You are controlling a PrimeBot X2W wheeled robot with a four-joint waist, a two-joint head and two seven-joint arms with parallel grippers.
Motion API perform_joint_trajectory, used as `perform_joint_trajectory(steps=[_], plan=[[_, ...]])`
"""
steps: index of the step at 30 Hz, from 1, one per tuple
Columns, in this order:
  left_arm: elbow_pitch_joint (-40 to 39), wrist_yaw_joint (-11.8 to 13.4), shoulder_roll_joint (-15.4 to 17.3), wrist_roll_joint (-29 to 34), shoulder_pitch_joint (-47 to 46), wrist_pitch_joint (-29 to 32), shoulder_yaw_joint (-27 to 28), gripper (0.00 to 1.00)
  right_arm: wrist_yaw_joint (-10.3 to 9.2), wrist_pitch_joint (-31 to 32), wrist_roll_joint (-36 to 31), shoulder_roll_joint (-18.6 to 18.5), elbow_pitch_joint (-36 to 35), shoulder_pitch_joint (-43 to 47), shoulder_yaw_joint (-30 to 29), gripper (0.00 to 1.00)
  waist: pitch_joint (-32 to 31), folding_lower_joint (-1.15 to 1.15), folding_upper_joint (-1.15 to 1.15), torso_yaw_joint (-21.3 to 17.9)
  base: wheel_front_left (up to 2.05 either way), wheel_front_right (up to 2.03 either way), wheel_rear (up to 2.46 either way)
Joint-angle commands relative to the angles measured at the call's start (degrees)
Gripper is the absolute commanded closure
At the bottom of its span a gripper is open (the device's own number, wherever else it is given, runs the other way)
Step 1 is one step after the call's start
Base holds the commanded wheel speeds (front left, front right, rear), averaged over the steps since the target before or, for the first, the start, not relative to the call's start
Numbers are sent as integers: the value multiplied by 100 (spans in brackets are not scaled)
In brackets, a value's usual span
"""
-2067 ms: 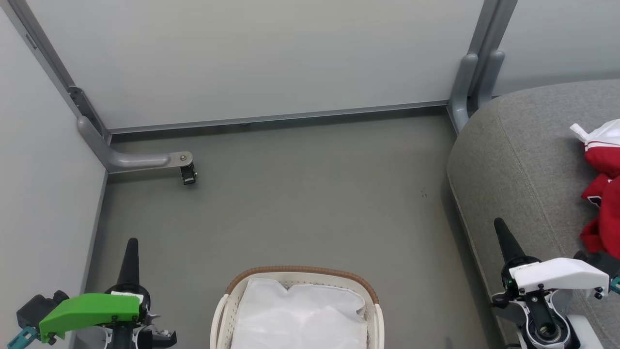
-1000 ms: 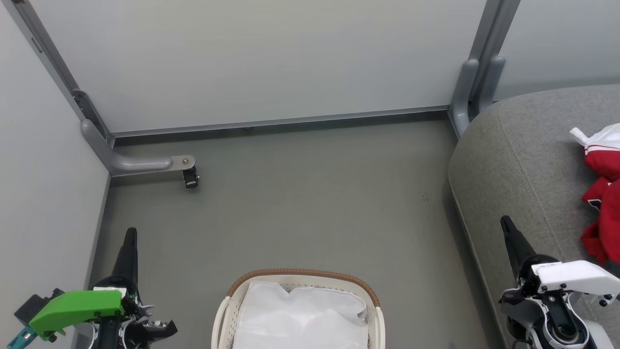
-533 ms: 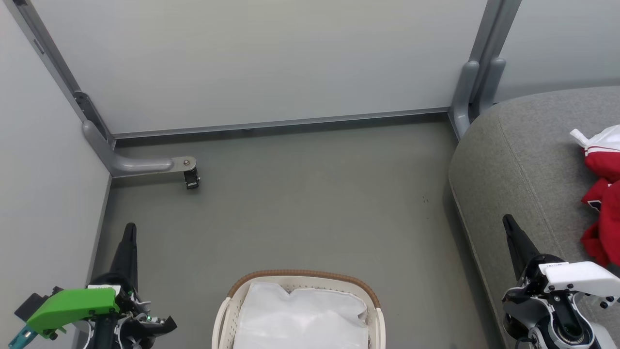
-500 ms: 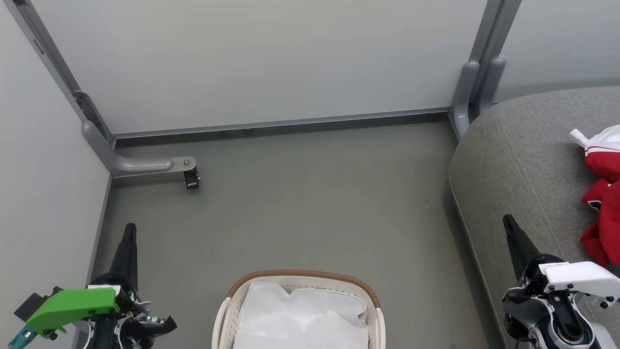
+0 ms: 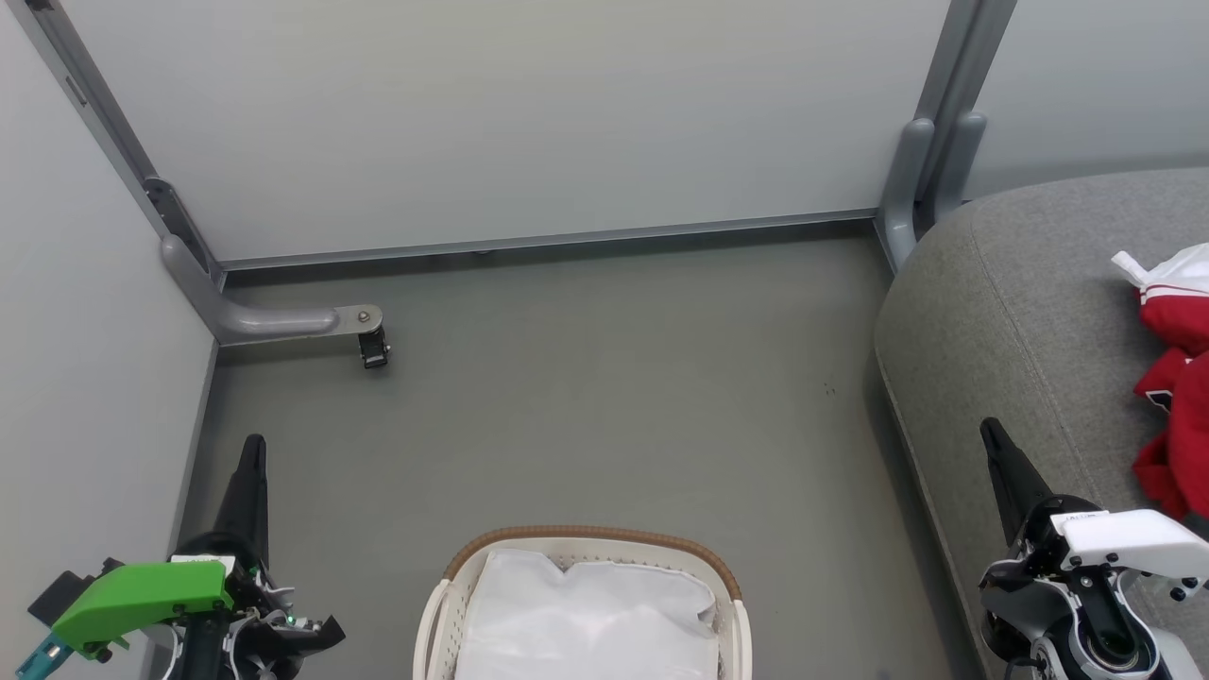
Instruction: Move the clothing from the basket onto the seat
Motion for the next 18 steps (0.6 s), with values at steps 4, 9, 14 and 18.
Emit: perform_joint_trajectory(steps=[4,9,14,18], plan=[[-8,-31,38,-18,-62,20,14,100,-2,18,23,-34,-20,64,-14,100,0,0,0,0,0,0,0],[-8,-31,38,-18,-62,20,14,100,-2,19,23,-34,-20,64,-14,100,0,0,0,0,0,0,0],[-9,-31,38,-18,-62,19,14,100,-2,18,23,-34,-20,64,-13,100,0,0,0,0,0,0,0],[-9,-31,38,-19,-62,19,14,100,-2,18,23,-34,-20,64,-13,100,0,0,0,0,0,0,0]])
